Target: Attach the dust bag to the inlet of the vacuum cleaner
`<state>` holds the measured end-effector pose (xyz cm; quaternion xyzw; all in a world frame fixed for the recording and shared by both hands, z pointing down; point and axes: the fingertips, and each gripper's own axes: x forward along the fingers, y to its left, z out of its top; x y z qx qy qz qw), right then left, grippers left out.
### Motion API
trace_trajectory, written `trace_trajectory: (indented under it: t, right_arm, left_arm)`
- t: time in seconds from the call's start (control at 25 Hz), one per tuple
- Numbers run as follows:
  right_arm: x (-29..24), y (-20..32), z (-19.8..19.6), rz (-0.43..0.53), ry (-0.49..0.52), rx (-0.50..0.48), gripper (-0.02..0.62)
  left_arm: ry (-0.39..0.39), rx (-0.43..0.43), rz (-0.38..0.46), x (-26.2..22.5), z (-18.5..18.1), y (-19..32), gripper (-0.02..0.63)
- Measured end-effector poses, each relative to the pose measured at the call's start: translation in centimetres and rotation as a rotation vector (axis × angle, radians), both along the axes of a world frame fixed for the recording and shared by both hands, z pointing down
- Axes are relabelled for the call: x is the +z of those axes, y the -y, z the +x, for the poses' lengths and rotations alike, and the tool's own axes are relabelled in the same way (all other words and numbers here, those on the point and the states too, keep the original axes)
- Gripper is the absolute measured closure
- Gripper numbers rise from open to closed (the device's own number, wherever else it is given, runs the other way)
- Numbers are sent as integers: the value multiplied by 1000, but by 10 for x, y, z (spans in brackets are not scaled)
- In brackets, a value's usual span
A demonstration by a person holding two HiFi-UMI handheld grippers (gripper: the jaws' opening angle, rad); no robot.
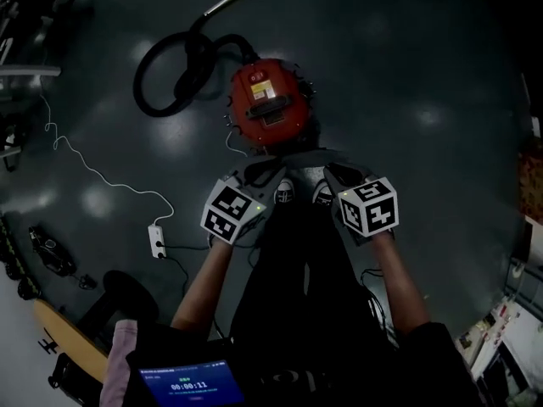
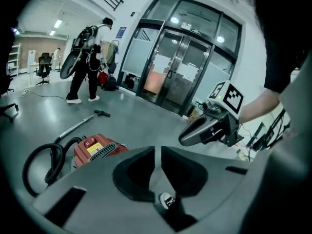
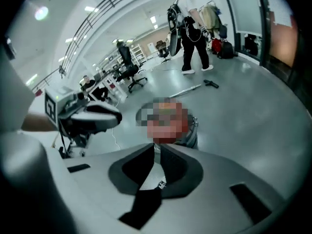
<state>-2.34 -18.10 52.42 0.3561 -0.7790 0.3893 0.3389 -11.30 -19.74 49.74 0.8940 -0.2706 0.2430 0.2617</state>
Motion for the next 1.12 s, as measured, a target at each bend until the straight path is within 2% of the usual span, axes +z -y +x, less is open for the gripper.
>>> trace_trajectory:
  t: [0.12,0.28,0.52,0.76,0.92,1.12]
  right_arm:
    - [-42,-12,-6,-3,86,81,542]
    - [-98,-51,-6,-19,131,117,541]
    - [-171,-70,13,67,198,142,543]
    - [-200,-127,50,93,237,68,543]
    - [-212,-173,88,106,252,-1,542]
    - [-222,-228,128,135,237,-98,543]
  left_arm:
    - [-63,-69,-9,-38,6,-19,593]
    - [-99,-123,-64,-95,9,-67,601]
    - [-161,-148,-14,-161,26,-96,601]
    - [-170,-211,39,-203,67,-141,601]
    - [-168,-334,87,-223,100,-183,601]
    - [-202,-500,105,-235,131,-251,601]
